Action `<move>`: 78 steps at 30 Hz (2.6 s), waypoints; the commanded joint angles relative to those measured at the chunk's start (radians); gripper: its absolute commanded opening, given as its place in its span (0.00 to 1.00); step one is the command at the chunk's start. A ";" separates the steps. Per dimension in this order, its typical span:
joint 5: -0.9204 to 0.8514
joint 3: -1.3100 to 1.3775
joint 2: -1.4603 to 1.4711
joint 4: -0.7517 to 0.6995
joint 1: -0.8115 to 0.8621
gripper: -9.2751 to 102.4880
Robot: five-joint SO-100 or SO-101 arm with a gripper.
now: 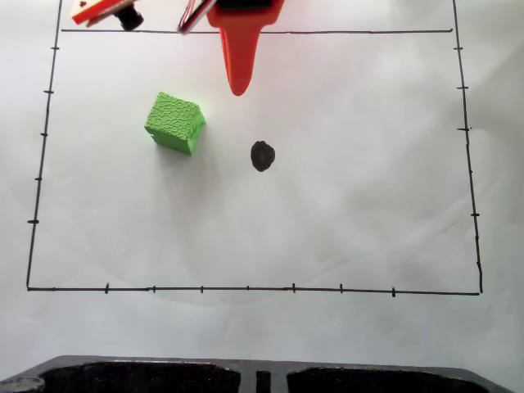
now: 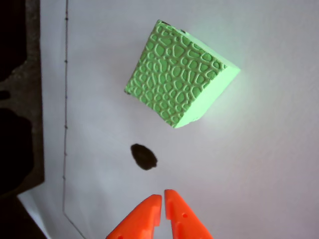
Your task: Grasp the colored block, Place it on the black dot, and then return the arm to the default position.
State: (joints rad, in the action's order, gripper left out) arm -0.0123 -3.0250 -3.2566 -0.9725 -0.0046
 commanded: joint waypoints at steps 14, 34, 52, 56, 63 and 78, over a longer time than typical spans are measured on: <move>-0.012 0.006 -0.012 0.012 -0.009 0.08; 0.008 0.023 0.037 0.018 0.017 0.08; 0.104 0.439 0.494 -0.206 0.144 0.08; 0.123 0.540 0.611 -0.232 0.198 0.08; 0.161 0.586 0.726 -0.225 0.261 0.08; 0.206 0.617 0.920 -0.158 0.331 0.35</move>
State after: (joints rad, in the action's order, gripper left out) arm 0.1902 -2.4544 -2.3654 -1.1413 0.3206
